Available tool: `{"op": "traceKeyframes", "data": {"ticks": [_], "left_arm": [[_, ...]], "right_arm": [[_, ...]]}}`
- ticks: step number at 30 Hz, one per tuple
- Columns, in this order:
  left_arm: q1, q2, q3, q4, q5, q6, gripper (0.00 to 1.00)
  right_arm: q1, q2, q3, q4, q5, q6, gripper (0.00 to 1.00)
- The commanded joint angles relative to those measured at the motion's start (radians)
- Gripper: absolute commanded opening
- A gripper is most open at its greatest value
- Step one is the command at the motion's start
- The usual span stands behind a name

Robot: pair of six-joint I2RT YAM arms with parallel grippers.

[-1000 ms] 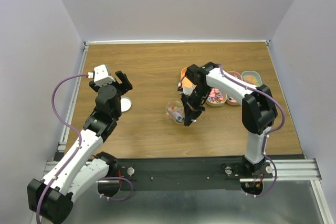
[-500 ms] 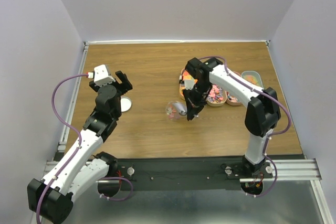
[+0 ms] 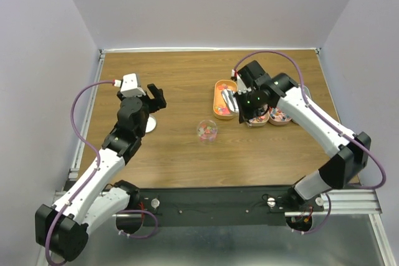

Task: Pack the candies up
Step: Place the fake candies in the packing bottle, then adjust the storage box at the center of the board.

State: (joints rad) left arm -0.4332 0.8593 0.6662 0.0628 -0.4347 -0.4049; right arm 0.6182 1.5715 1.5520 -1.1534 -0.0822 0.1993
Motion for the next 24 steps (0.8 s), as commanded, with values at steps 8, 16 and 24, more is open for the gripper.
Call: {"op": "traceKeyframes", "data": {"ticks": [8, 16, 24], "left_arm": [[-0.021, 0.113, 0.159, -0.061, 0.281, -0.097, 0.86], [-0.059, 0.188, 0.196, -0.103, 0.251, -0.169, 0.86], [-0.073, 0.335, 0.257, -0.095, 0.267, -0.117, 0.86]], "right_arm": [[0.002, -0.091, -0.167, 0.198, 0.271, 0.029, 0.01], [0.002, -0.041, -0.152, 0.123, 0.237, 0.115, 0.01], [-0.061, 0.045, -0.113, -0.003, 0.234, 0.088, 0.01]]}}
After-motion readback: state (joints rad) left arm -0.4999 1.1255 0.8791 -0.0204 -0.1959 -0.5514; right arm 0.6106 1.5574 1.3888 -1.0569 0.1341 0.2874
